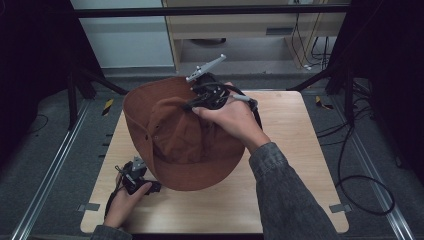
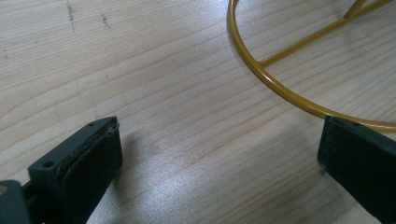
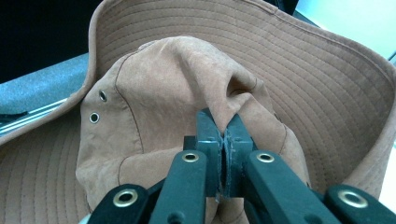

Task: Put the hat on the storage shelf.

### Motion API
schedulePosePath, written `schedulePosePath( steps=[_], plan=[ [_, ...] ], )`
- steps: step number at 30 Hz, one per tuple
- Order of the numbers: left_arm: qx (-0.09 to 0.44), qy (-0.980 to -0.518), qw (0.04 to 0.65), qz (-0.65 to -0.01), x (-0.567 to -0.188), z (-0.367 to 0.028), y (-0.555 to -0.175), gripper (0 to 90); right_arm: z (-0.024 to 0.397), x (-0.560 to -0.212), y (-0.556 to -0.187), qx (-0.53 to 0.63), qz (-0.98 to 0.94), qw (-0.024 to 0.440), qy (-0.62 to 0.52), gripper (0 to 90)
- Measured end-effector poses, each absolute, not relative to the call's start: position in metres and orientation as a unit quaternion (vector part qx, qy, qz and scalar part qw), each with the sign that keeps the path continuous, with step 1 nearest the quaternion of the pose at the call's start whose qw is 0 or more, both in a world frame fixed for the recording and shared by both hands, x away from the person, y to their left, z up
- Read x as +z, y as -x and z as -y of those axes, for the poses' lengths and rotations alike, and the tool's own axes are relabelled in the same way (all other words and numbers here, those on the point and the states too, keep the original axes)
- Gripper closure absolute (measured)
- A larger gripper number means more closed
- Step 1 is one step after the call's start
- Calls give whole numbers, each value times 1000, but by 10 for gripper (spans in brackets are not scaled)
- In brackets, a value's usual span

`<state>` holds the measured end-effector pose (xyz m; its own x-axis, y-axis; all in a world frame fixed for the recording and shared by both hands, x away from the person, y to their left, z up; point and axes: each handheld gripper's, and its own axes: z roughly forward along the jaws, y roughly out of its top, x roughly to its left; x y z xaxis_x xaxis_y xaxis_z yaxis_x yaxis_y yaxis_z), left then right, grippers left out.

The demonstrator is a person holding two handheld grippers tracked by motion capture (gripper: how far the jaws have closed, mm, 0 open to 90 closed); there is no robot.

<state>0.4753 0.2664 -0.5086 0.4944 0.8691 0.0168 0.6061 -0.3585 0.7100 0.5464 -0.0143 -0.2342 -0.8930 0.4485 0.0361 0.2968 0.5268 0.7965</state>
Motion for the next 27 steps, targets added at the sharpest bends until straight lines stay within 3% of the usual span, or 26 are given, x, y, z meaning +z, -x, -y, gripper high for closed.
schedulePosePath(
  steps=[27],
  plan=[
    [199, -801, 328, -460, -508, -266, -476, 0, -4, -243, -546, 426, -878, 74, -205, 872]
  ],
)
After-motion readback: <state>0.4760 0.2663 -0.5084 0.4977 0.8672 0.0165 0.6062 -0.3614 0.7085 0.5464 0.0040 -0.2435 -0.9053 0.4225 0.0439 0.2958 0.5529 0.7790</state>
